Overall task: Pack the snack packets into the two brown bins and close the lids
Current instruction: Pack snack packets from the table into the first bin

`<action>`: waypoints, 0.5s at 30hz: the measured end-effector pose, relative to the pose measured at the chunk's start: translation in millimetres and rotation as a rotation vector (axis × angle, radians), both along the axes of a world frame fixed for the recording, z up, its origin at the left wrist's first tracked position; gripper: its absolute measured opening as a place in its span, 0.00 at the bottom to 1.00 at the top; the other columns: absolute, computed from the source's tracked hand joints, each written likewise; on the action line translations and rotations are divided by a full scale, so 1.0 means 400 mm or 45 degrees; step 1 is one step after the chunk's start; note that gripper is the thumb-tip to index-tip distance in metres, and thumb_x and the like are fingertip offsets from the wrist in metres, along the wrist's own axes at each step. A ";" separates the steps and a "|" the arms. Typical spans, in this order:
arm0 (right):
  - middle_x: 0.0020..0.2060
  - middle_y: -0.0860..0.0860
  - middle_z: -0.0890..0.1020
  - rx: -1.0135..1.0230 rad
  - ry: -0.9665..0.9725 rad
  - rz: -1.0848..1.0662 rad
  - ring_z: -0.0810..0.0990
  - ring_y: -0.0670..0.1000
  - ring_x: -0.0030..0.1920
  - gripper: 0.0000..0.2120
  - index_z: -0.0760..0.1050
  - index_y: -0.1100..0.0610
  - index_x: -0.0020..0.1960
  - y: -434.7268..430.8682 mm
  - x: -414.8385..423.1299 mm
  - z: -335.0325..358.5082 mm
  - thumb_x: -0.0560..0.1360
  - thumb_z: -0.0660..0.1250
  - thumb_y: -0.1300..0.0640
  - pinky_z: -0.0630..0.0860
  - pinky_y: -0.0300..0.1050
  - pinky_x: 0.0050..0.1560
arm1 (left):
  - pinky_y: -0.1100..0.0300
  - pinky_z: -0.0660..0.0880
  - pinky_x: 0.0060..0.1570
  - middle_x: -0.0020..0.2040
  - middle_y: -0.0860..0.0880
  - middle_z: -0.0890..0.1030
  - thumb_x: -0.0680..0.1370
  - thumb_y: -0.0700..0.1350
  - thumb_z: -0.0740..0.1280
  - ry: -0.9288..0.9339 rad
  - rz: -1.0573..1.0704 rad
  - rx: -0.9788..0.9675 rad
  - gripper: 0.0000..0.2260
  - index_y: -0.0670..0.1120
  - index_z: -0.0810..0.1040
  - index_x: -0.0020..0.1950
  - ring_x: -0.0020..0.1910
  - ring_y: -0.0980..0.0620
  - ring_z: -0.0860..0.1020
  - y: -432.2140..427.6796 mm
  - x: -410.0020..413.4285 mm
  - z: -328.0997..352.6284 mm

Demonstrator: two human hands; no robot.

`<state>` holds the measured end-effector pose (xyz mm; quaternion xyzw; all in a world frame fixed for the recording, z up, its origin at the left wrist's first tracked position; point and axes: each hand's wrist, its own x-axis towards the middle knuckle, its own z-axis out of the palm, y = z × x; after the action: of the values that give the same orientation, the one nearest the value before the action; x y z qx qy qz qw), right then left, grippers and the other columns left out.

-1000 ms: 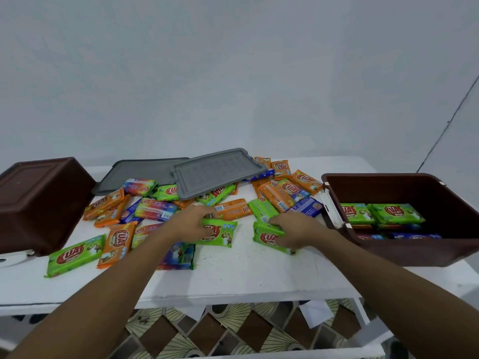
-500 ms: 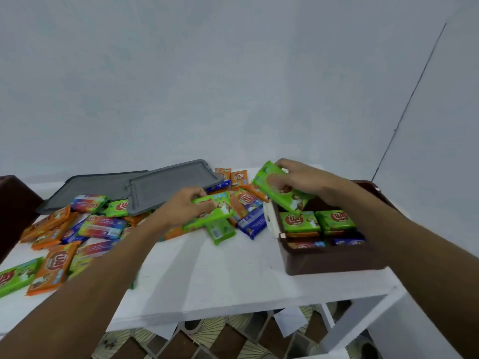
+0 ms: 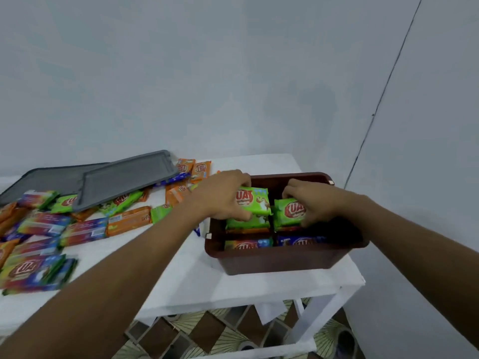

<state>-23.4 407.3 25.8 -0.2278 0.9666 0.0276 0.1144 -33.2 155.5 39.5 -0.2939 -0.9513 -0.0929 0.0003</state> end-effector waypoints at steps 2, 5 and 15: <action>0.57 0.48 0.69 0.058 0.094 0.083 0.71 0.50 0.57 0.30 0.69 0.51 0.64 0.012 -0.012 -0.039 0.65 0.74 0.49 0.76 0.50 0.49 | 0.48 0.75 0.51 0.55 0.52 0.73 0.65 0.63 0.73 -0.021 0.032 -0.162 0.29 0.52 0.73 0.61 0.53 0.48 0.75 0.041 -0.007 -0.040; 0.57 0.49 0.71 0.086 0.180 0.085 0.74 0.52 0.55 0.24 0.72 0.51 0.64 0.027 -0.027 -0.067 0.70 0.71 0.48 0.76 0.50 0.45 | 0.49 0.74 0.49 0.58 0.50 0.73 0.69 0.60 0.73 0.034 0.057 -0.475 0.27 0.49 0.75 0.64 0.57 0.46 0.75 0.079 -0.017 -0.081; 0.54 0.50 0.78 -0.015 0.146 -0.046 0.77 0.54 0.51 0.22 0.76 0.50 0.58 0.030 -0.061 -0.074 0.67 0.76 0.46 0.71 0.46 0.43 | 0.47 0.73 0.46 0.59 0.47 0.74 0.72 0.52 0.74 0.086 0.118 -0.576 0.21 0.46 0.77 0.61 0.55 0.42 0.77 0.101 -0.024 -0.105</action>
<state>-47.6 419.1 -3.9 -0.2090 0.9757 0.0329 0.0579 -42.9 196.0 -2.4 -0.2455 -0.9598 0.1325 -0.0296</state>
